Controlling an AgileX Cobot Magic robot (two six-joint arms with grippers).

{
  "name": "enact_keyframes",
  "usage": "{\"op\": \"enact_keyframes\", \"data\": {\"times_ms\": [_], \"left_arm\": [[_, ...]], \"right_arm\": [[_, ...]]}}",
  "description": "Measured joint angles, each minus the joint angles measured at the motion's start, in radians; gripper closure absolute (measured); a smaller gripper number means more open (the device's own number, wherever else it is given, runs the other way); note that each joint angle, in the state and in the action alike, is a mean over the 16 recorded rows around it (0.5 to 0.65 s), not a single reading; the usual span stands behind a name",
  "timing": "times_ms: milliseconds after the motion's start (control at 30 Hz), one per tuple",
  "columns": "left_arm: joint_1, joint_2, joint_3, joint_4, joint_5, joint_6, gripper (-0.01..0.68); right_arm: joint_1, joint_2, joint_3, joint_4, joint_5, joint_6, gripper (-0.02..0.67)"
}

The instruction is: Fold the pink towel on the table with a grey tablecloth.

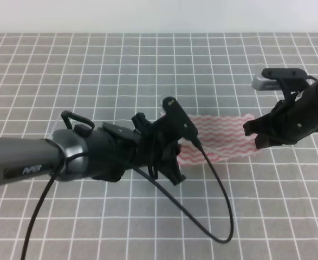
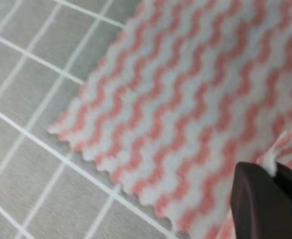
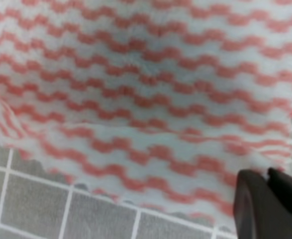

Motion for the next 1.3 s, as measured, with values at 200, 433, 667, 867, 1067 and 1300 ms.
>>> {"op": "enact_keyframes", "data": {"times_ms": [200, 433, 667, 867, 1067, 1300], "left_arm": [[0.0, 0.012, -0.03, -0.026, -0.001, 0.0, 0.675], [0.003, 0.03, -0.054, -0.054, -0.002, 0.004, 0.675], [0.011, 0.039, -0.056, -0.064, -0.004, 0.007, 0.675], [0.018, 0.041, -0.056, -0.064, -0.006, 0.006, 0.675], [0.021, 0.042, -0.057, -0.062, -0.01, 0.005, 0.675], [0.025, 0.052, -0.068, -0.063, -0.019, 0.006, 0.675]], "right_arm": [[0.0, 0.0, 0.0, -0.014, -0.009, 0.009, 0.664], [0.0, 0.0, 0.0, -0.016, -0.019, 0.01, 0.664], [0.0, 0.004, 0.0, -0.017, -0.027, 0.018, 0.664], [0.0, 0.016, 0.0, -0.016, -0.036, 0.025, 0.664], [0.0, 0.029, 0.0, -0.013, -0.044, 0.029, 0.665], [0.0, 0.035, 0.0, -0.012, -0.055, 0.03, 0.665]]}}
